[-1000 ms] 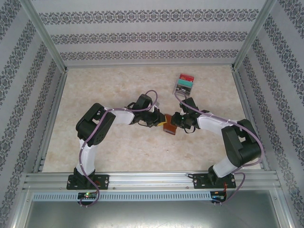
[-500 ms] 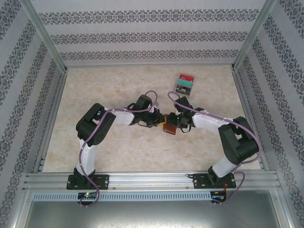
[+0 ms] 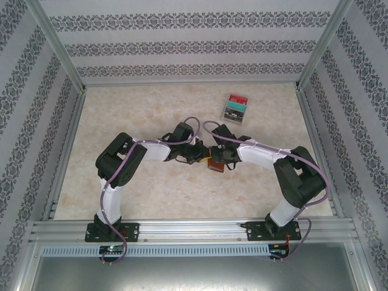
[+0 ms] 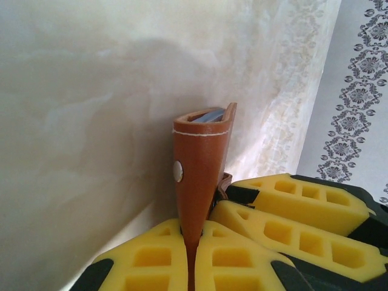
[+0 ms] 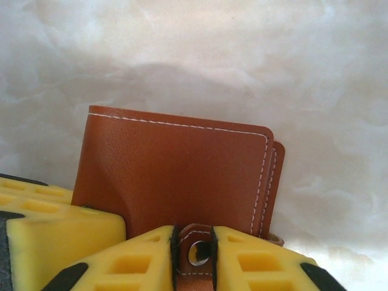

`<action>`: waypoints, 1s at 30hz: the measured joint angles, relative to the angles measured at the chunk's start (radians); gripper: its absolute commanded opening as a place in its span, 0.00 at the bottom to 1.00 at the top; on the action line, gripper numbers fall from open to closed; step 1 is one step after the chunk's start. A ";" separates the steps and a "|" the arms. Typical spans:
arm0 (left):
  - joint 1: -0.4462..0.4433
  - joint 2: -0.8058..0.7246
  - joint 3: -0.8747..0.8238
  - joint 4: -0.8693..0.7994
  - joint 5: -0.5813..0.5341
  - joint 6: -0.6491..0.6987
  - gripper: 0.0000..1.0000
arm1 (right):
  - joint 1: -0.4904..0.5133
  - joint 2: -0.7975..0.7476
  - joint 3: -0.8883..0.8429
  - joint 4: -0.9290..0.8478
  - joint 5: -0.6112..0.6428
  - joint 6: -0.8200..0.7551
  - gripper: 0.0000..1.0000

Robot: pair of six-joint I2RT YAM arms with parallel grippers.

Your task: Put the credit cards into the card holder

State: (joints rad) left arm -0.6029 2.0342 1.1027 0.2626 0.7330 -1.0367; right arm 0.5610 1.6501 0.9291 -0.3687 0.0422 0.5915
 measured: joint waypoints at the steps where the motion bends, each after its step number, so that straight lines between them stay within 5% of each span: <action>1: 0.000 -0.004 0.000 0.000 0.000 0.000 0.00 | 0.000 -0.008 -0.006 0.002 0.003 0.000 0.15; 16: 0.003 -0.040 -0.028 0.000 -0.001 0.003 0.03 | -0.077 -0.049 -0.065 -0.073 0.024 0.000 0.26; 30: 0.003 -0.059 -0.057 -0.008 -0.012 0.016 0.12 | -0.093 -0.049 -0.085 -0.084 -0.016 -0.007 0.19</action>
State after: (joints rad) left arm -0.6003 1.9755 1.0458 0.2543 0.7208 -1.0210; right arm 0.4675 1.6012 0.8436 -0.4526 0.0265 0.5846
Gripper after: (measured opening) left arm 0.124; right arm 0.211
